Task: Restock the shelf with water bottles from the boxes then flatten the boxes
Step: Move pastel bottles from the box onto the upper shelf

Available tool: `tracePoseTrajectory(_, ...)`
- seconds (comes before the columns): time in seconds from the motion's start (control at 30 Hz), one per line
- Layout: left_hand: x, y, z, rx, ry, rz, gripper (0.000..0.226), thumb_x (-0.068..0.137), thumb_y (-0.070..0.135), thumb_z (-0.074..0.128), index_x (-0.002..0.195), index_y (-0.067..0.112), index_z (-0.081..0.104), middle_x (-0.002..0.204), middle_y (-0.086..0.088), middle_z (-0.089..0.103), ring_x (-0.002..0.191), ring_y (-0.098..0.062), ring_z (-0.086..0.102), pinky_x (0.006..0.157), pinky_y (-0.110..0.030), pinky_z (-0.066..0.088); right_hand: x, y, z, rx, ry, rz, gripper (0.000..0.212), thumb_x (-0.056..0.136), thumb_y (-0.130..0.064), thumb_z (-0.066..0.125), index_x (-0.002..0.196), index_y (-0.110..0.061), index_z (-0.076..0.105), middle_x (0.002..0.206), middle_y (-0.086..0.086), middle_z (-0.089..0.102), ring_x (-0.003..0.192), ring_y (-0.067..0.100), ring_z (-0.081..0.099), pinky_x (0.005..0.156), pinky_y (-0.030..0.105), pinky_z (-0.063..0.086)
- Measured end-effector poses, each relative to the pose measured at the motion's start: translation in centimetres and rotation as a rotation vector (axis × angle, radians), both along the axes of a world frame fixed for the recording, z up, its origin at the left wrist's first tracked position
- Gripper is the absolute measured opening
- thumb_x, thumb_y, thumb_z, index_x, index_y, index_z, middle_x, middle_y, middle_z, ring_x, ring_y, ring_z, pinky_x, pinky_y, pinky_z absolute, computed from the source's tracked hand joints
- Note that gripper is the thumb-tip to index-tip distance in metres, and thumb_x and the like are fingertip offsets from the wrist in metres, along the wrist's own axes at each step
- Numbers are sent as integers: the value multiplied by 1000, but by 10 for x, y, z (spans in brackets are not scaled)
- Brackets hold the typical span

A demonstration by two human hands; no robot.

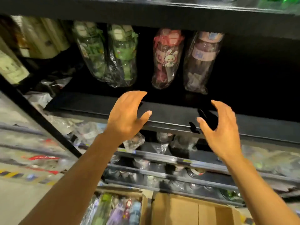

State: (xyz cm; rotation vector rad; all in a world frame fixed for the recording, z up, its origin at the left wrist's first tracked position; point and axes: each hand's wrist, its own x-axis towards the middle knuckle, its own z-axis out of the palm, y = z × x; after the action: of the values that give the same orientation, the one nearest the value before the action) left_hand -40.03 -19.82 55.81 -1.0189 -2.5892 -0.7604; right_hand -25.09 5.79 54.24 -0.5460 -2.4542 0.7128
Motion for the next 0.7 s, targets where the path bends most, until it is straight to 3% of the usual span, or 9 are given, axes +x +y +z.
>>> tracePoseTrajectory(0.13,74,-83,-14,-3,19,-2,54,96,35,64,142,7,54,138,-14,59,130,-35,52,110,-47,45,75,-67,-13,75,-93,147,63,95,-41,63,147,-8,47,148,13,50,139,32,42,115,43,36)
tracePoseTrajectory(0.3,157,-202,-47,-67,-122,106,58,100,46,53,146,10,53,143,-11,56,131,-34,52,109,-45,44,161,-165,-47,-18,-260,146,65,93,-38,65,149,-9,47,151,13,50,142,33,43,117,52,38)
tracePoseTrajectory(0.43,200,-292,-87,-76,-227,153,63,104,55,41,145,10,55,142,-12,59,129,-35,55,108,-47,48,222,-252,-85,-84,-424,101,62,98,-46,60,150,-15,44,150,10,49,137,29,43,109,52,44)
tracePoseTrajectory(0.53,216,-344,-114,-83,-344,172,61,100,52,48,145,10,54,142,-11,59,128,-31,55,104,-45,51,253,-315,-114,-125,-524,68,72,96,-60,48,150,-13,45,153,12,48,138,32,45,110,52,45)
tracePoseTrajectory(0.63,226,-379,-145,-107,-429,155,59,96,46,55,142,9,55,138,-11,61,124,-32,58,101,-43,53,265,-363,-145,-184,-614,15,69,96,-56,56,151,-15,44,153,11,49,138,34,48,112,51,46)
tracePoseTrajectory(0.7,232,-393,-167,-106,-504,160,59,94,48,57,141,11,57,136,-8,63,122,-29,60,101,-41,54,261,-390,-165,-207,-658,-15,71,94,-55,62,152,-20,43,156,8,47,140,31,46,114,45,40)
